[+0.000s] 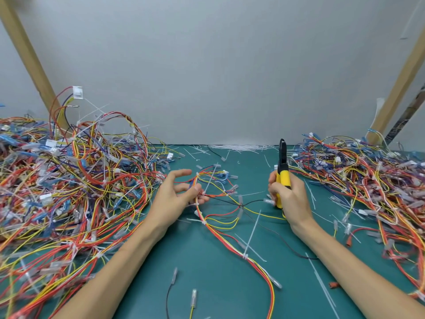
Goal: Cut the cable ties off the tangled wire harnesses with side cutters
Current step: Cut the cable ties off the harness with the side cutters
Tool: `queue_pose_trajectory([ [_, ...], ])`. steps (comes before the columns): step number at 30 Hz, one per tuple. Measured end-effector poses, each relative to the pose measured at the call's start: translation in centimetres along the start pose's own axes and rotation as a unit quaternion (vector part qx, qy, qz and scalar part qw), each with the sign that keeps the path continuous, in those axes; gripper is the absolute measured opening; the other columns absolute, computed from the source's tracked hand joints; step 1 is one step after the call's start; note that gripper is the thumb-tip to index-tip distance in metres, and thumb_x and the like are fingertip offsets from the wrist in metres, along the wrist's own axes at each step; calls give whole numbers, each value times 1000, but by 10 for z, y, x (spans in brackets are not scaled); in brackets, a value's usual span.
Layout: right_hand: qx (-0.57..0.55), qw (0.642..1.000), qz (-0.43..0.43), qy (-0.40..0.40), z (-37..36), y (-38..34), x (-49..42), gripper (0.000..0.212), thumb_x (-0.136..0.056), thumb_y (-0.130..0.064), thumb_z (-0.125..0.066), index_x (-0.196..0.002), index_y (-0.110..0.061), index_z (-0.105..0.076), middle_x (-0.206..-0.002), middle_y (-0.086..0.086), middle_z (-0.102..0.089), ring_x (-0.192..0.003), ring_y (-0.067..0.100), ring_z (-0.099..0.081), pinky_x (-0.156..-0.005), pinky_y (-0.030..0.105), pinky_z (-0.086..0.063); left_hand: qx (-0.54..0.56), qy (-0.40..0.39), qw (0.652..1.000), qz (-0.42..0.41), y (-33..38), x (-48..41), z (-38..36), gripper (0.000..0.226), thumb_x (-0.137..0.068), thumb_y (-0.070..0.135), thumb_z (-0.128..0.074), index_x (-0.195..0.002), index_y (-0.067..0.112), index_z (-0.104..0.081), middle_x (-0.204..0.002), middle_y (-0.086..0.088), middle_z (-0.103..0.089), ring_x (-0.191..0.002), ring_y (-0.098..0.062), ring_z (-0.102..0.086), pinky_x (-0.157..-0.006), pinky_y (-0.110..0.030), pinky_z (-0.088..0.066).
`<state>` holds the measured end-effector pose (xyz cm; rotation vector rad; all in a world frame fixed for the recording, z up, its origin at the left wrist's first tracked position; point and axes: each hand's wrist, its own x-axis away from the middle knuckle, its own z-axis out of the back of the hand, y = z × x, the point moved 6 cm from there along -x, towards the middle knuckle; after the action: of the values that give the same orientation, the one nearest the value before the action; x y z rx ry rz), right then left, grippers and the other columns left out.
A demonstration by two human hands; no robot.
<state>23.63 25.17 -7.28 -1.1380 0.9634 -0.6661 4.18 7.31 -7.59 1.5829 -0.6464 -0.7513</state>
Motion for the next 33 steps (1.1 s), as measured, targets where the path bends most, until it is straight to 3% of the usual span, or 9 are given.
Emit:
queue_pose_trajectory([
  [6,-53,999,1,3,1,-4,1,12,-67,-19,-62,-79,-20,-64,-73,0,-61,-63,19,-58,-61,33,-49,63,-11,995,76,-9,-5,2,16,-86,13,-70,-88,-3,-69,-86,-16,-75,-90,-25,-73,-67,-19,-56],
  [11,-106,994,-29,-6,1,-4,4,10,-64,-16,-55,-69,-10,-60,-56,15,-56,-49,27,-53,-48,33,-51,95,-37,992,72,-11,-5,-1,28,-72,19,-73,-94,1,-72,-101,-13,-75,-97,-26,-72,-85,-27,-57],
  [15,-95,994,-28,-34,-3,-6,5,9,-60,-13,-52,-67,-9,-56,-54,16,-51,-47,25,-48,-47,29,-41,103,-23,993,44,-8,-2,-4,32,-74,19,-72,-101,2,-72,-99,-13,-75,-89,-30,-73,-77,-31,-61],
  [18,-83,995,-30,-50,-7,-6,4,12,-61,-13,-51,-70,-9,-58,-60,15,-56,-53,27,-53,-50,33,-47,75,-20,997,16,-7,0,-8,27,-78,20,-69,-100,5,-71,-95,-9,-76,-85,-22,-74,-73,-25,-60],
  [20,-81,995,-31,-50,-6,-6,4,13,-61,-13,-50,-72,-8,-57,-61,14,-56,-55,26,-54,-50,33,-49,51,-22,998,7,-7,-1,-8,19,-84,17,-67,-99,7,-70,-92,-6,-76,-85,-18,-73,-77,-24,-58],
  [24,-73,995,-37,-57,-7,-5,5,8,-59,-14,-51,-65,-10,-51,-54,15,-46,-48,24,-44,-45,27,-34,5,-32,999,5,-11,-3,-6,8,-90,12,-63,-95,10,-69,-88,0,-74,-84,-12,-70,-87,-31,-52],
  [33,-64,995,-47,-65,-8,-3,4,11,-58,-12,-48,-67,-7,-51,-55,14,-48,-46,24,-45,-44,25,-35,-21,-43,999,6,-12,-4,-6,12,-93,12,-61,-101,8,-68,-91,-3,-74,-82,-9,-68,-83,-23,-53],
])
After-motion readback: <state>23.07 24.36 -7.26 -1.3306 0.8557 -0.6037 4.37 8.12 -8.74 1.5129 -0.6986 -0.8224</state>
